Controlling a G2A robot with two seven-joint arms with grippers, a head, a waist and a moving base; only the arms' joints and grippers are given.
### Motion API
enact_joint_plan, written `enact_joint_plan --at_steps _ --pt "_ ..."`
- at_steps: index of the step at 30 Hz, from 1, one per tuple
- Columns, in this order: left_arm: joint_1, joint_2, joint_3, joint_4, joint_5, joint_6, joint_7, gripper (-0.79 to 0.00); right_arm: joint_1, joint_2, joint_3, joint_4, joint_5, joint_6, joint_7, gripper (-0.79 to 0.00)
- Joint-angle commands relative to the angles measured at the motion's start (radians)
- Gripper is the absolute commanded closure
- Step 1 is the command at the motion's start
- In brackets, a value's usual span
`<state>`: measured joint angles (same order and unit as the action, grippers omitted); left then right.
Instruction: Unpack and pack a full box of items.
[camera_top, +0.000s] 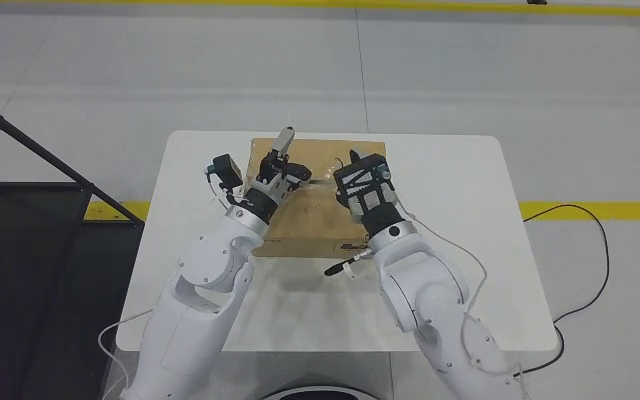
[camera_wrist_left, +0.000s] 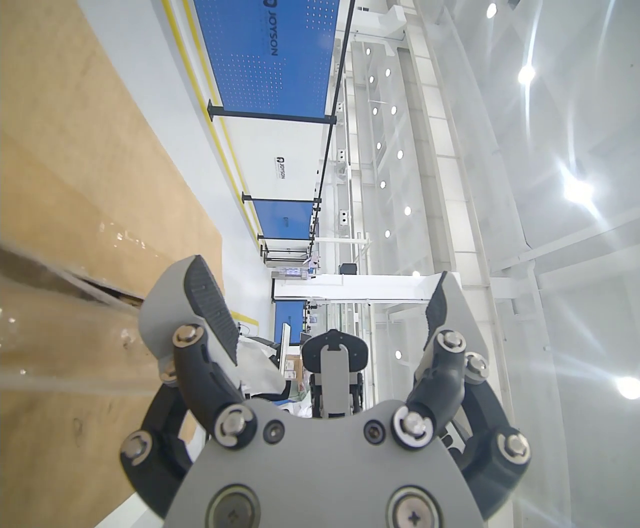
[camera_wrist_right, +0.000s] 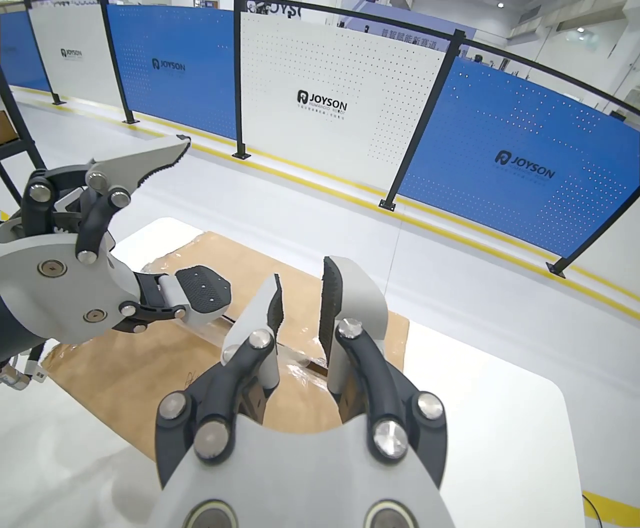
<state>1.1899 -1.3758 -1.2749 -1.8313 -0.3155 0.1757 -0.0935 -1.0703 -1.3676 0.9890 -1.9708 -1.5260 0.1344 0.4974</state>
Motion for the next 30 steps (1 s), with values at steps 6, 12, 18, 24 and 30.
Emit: enact_joint_plan --at_steps 6,12,18,24,30 --pt "0.029 0.0 -0.002 -0.014 0.003 -0.01 -0.002 -0.785 0.018 -0.007 -0.025 0.026 -0.032 -0.062 0.094 -0.268" --pt "0.032 -0.001 0.003 -0.01 0.005 -0.011 -0.008 -0.785 0.019 -0.012 -0.033 0.028 -0.073 -0.088 0.153 -0.348" --pt "0.025 -0.002 0.008 -0.001 0.012 -0.01 -0.008 -0.785 -0.013 -0.01 -0.039 -0.004 -0.145 -0.13 0.179 -0.326" --pt "0.02 -0.004 0.007 0.003 0.011 -0.009 -0.007 -0.785 -0.044 -0.01 -0.049 -0.027 -0.206 -0.155 0.186 -0.305" --pt "0.016 -0.005 0.004 0.0 0.007 -0.01 -0.006 -0.785 -0.043 -0.017 -0.06 -0.015 -0.262 -0.148 0.221 -0.286"
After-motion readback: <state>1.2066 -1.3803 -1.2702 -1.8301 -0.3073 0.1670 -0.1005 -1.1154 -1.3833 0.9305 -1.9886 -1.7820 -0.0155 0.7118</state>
